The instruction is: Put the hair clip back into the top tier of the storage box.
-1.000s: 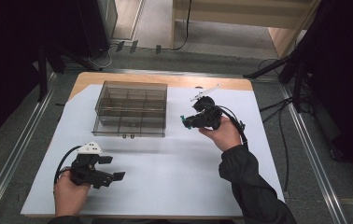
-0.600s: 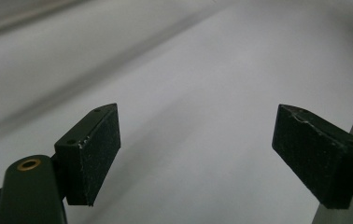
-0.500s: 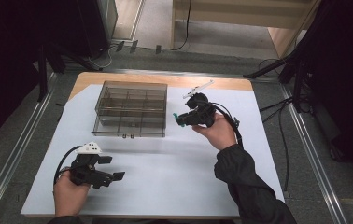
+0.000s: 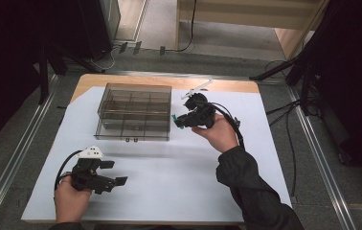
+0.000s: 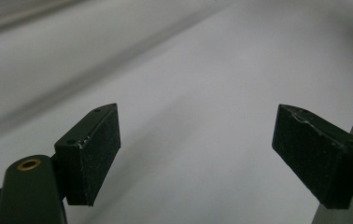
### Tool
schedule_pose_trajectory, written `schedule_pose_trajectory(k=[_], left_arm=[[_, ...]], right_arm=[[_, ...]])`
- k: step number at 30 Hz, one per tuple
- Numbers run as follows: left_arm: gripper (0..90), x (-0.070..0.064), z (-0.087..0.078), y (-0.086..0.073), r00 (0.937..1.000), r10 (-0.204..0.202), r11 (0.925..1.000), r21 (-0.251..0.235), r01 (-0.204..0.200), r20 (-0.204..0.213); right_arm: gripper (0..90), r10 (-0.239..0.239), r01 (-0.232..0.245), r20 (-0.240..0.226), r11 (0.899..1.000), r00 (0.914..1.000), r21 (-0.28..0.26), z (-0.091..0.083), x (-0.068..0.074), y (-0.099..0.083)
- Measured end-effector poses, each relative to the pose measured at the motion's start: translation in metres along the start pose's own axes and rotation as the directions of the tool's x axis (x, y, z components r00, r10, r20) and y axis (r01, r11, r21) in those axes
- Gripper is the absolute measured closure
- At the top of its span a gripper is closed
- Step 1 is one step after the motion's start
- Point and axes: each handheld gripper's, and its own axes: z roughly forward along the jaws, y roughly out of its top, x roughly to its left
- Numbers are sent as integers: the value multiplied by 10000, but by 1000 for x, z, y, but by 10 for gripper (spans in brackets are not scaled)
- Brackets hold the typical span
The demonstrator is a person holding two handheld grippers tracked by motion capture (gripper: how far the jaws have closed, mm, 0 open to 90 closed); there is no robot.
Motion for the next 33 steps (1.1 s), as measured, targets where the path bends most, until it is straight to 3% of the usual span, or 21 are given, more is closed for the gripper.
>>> schedule_pose_trajectory(k=[33], left_arm=[[163,-1,-2,-1,9999,45,10000,46,-44,-107]], right_arm=[[778,-671,681,-587,9976,9960,145,29,27,28]])
